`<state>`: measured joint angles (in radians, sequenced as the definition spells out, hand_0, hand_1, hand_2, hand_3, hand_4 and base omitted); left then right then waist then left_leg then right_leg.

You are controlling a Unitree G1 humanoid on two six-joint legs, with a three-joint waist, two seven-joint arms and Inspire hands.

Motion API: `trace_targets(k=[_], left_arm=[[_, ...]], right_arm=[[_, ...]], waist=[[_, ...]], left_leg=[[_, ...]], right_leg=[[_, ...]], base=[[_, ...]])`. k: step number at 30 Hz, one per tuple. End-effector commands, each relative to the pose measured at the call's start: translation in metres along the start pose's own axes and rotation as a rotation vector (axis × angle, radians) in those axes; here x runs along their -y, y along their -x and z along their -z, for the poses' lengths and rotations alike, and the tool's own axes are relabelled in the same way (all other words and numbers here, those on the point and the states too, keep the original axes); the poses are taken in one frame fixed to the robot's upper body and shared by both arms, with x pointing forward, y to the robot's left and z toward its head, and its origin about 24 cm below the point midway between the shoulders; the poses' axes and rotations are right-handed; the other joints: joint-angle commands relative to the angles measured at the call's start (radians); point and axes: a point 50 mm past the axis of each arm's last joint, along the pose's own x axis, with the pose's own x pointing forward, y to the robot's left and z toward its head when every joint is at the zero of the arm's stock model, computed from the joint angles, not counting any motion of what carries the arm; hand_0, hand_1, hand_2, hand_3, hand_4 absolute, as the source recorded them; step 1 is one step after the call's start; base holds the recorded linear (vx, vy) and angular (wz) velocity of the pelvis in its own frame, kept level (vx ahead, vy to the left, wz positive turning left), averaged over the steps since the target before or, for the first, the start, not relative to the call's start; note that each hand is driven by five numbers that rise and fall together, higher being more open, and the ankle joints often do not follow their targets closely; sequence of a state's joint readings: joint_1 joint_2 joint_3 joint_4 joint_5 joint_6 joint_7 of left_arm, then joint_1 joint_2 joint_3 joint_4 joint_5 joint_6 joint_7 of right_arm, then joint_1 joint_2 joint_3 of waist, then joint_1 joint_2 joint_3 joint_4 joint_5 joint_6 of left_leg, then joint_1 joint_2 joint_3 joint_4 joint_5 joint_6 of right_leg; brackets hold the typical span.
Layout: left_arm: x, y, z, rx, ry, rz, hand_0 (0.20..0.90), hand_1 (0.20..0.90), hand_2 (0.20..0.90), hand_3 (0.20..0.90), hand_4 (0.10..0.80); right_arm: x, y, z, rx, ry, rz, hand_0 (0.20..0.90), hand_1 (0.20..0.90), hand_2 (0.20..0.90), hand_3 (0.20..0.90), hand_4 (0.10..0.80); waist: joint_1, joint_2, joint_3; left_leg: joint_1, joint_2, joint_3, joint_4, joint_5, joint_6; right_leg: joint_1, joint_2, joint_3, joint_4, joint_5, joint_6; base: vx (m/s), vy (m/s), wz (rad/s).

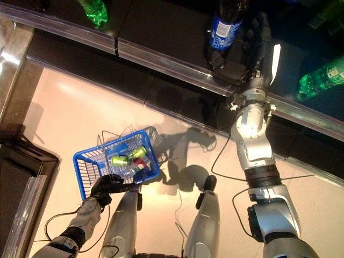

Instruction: Pick up the drink and place into the basket.

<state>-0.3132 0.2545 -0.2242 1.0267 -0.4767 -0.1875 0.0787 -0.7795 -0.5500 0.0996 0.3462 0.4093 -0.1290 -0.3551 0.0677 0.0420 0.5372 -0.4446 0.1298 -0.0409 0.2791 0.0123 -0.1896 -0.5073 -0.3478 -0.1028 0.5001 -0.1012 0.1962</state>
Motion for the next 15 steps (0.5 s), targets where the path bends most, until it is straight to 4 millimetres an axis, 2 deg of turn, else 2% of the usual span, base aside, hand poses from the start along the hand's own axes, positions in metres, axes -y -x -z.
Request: trace_targets(k=[1,15], left_arm=[[-0.034,0.010,-0.001,0.053,-0.031,-0.062,0.300,0.300,0.300,0.200,0.100],[-0.035,0.010,0.000,0.043,-0.056,-0.043,0.300,0.300,0.300,0.200,0.100]], right_arm=[[0.008,-0.026,-0.071,0.268,-0.069,-0.022,0.900,0.900,0.900,0.900,0.800],[0.001,-0.044,-0.078,0.229,-0.033,-0.059,0.900,0.900,0.900,0.900,0.800]], waist=[[0.019,0.002,-0.017],[0.045,0.009,-0.017]], left_leg=[[0.004,0.004,-0.013,0.072,-0.036,0.098],[0.017,-0.001,-0.019,0.065,-0.032,0.098]], right_leg=[[0.032,-0.022,-0.006,-0.128,0.132,-0.031],[0.052,-0.026,-0.022,-0.133,0.131,-0.033]], base=[[0.000,0.000,0.00],[0.003,0.000,0.01]])
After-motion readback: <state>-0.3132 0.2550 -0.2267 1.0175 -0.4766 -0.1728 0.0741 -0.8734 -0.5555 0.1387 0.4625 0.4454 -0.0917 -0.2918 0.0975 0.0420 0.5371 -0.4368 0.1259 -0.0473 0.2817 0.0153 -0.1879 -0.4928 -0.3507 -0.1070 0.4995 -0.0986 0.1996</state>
